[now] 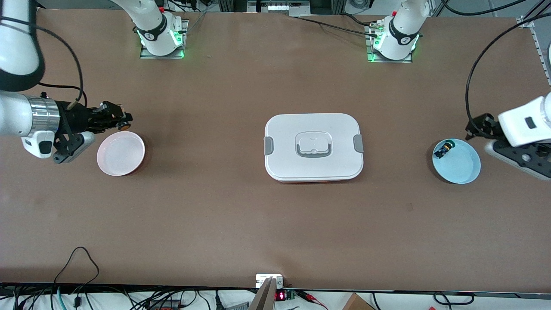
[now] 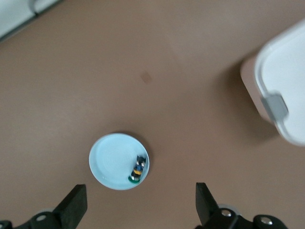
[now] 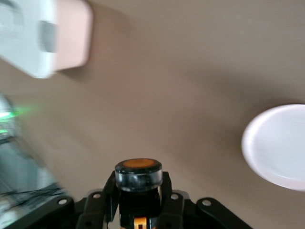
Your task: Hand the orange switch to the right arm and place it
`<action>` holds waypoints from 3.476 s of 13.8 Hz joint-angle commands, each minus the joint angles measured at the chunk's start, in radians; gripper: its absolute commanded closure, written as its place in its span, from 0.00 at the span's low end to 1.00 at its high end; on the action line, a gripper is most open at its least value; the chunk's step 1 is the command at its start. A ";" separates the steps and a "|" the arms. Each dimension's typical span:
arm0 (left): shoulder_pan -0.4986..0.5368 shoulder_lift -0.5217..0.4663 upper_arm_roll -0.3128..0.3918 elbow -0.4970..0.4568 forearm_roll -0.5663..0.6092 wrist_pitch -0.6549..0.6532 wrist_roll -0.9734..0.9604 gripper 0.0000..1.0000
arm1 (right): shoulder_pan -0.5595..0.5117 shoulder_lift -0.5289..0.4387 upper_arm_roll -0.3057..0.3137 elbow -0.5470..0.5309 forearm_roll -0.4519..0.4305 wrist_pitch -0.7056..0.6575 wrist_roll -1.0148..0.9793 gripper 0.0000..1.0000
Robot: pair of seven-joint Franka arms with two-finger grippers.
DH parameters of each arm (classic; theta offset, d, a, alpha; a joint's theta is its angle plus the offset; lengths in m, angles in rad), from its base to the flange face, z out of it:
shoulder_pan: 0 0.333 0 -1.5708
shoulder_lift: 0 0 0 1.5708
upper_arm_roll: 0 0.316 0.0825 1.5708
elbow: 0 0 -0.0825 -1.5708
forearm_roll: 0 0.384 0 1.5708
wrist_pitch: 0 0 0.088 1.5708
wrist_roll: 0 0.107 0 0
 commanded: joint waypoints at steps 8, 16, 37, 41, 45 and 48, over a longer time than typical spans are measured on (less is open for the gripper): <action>-0.270 -0.371 0.328 -0.432 -0.145 0.103 -0.267 0.00 | -0.069 -0.110 0.112 -0.285 -0.358 0.398 0.163 1.00; -0.318 -0.377 0.378 -0.432 -0.144 0.102 -0.273 0.00 | -0.122 -0.037 0.117 -0.649 -0.361 0.947 0.182 1.00; -0.311 -0.359 0.364 -0.412 -0.144 0.085 -0.273 0.00 | -0.178 -0.001 0.150 -0.588 -0.358 0.958 0.180 0.00; -0.311 -0.359 0.364 -0.414 -0.144 0.085 -0.273 0.00 | -0.171 -0.082 0.179 -0.378 -0.349 0.608 0.180 0.00; -0.311 -0.359 0.364 -0.414 -0.144 0.085 -0.273 0.00 | -0.138 -0.173 0.178 -0.224 -0.344 0.358 0.249 0.00; -0.311 -0.359 0.364 -0.414 -0.144 0.085 -0.273 0.00 | -0.086 -0.262 0.173 -0.183 -0.344 0.171 0.380 0.00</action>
